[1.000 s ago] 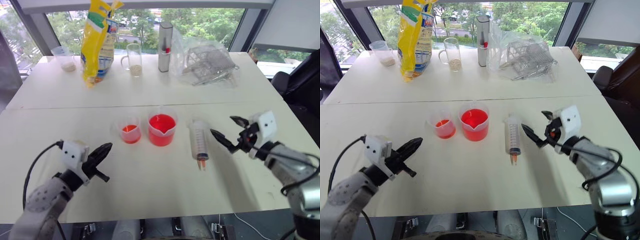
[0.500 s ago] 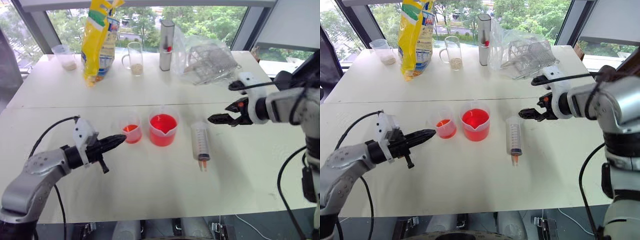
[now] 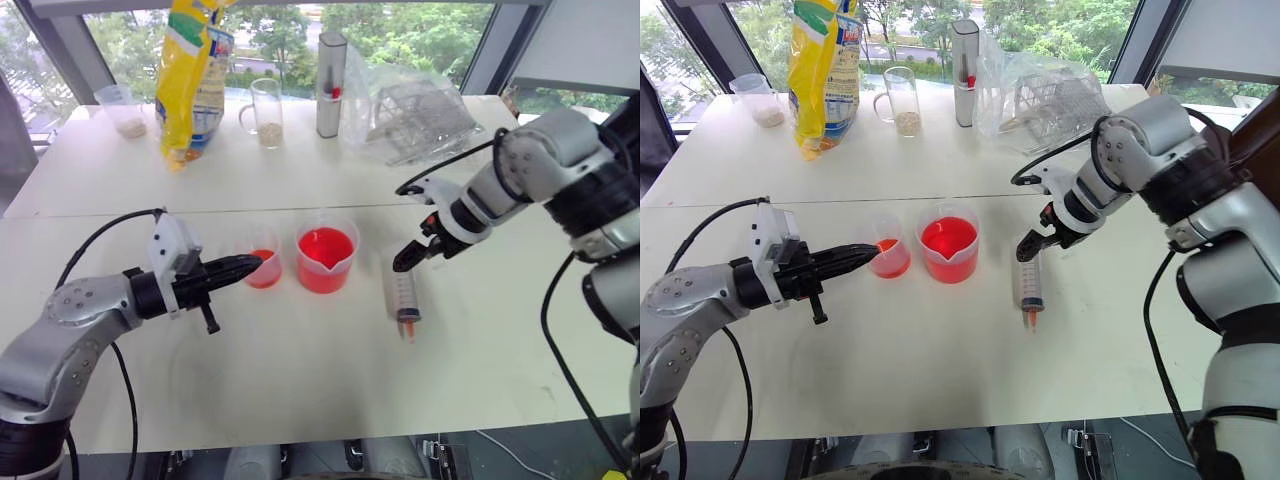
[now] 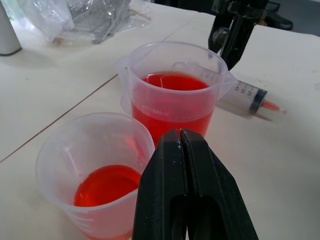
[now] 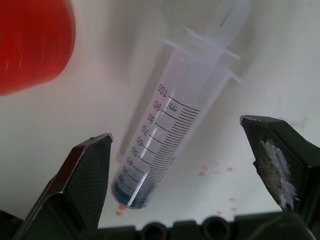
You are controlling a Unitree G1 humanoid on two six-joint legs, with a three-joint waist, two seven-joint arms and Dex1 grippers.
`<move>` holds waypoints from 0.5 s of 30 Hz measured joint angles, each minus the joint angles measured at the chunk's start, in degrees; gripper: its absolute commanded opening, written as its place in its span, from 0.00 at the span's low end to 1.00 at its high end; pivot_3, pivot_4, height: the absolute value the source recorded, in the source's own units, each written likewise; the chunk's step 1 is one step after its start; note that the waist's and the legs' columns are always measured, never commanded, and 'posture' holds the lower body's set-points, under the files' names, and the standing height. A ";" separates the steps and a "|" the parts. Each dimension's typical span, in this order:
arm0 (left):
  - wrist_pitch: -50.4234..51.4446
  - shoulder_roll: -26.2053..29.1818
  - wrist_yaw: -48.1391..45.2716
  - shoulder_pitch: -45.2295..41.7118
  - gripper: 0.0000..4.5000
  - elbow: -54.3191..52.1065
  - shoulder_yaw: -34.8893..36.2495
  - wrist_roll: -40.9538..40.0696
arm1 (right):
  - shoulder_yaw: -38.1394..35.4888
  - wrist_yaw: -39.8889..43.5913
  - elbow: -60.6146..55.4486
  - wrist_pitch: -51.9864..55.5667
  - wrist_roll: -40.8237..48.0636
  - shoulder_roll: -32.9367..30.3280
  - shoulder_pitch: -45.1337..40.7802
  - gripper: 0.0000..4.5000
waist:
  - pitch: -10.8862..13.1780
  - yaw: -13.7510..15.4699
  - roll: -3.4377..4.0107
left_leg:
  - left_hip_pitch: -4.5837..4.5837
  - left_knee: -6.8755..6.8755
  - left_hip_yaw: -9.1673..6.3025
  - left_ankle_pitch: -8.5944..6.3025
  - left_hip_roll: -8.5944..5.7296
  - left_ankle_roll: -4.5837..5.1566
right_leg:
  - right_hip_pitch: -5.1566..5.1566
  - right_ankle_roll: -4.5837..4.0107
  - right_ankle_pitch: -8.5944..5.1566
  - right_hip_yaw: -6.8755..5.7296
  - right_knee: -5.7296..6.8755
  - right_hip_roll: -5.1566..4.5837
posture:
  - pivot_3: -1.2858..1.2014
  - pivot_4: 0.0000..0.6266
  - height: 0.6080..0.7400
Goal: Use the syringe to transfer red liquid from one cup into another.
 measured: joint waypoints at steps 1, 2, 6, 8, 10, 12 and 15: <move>0.06 -0.03 0.43 0.21 0.00 -0.69 0.14 -0.06 | 0.10 -2.03 2.99 0.00 0.83 1.76 -0.58 0.99 | 0.00 0.01 0.00 | 0.00 0.00 0.00 0.00 0.00 0.00 | 0.00 0.01 0.01 0.00 0.01 0.02 | 0.52 0.24 1.00; 0.10 -0.04 0.83 0.31 0.00 -1.17 0.22 -0.21 | 0.11 -3.70 5.35 0.01 1.14 3.08 -0.75 0.99 | 0.00 0.05 0.00 | 0.01 0.00 0.00 0.00 0.00 0.00 | 0.00 0.03 0.02 0.00 0.02 0.02 | 0.52 0.24 1.00; 0.22 -0.15 2.59 1.16 0.00 -2.10 0.95 -0.35 | -0.17 -9.46 13.73 0.02 2.66 7.40 -0.80 0.99 | 0.00 0.24 0.00 | -0.01 0.01 0.00 0.00 -0.01 0.00 | 0.00 0.05 0.03 0.00 0.03 0.02 | 0.52 0.24 1.00; 0.28 -0.64 3.46 1.44 0.00 -2.70 1.08 -0.37 | -0.68 -12.17 17.19 0.03 2.72 8.96 -0.68 0.99 | 0.00 0.31 0.01 | -0.03 0.01 0.01 0.00 -0.03 0.00 | 0.00 0.11 0.07 0.00 0.02 0.01 | 0.52 0.24 1.00; 0.28 -1.48 4.94 2.07 0.00 -3.06 1.28 -0.38 | -3.53 -16.18 21.90 0.03 2.05 11.39 -0.52 0.99 | 0.00 0.05 0.01 | -0.02 0.01 0.02 0.00 -0.02 0.00 | 0.00 0.14 0.08 0.00 0.02 0.03 | 0.52 0.24 1.00; 0.28 -1.69 5.35 2.30 0.00 -3.43 1.27 -0.37 | -4.63 -18.56 23.85 0.05 1.98 12.51 -0.16 0.99 | 0.00 -0.03 0.01 | -0.02 0.01 0.01 0.00 0.00 0.00 | -0.01 0.15 0.09 0.00 0.04 0.06 | 0.52 0.24 1.00; 0.28 -1.73 5.85 2.29 0.00 -3.68 1.28 -0.36 | -5.86 -21.62 24.31 0.05 2.69 13.25 0.37 0.99 | 0.00 -0.02 0.01 | -0.02 0.01 0.00 0.00 0.00 0.00 | 0.00 0.15 0.09 -0.01 0.06 0.07 | 0.52 0.24 1.00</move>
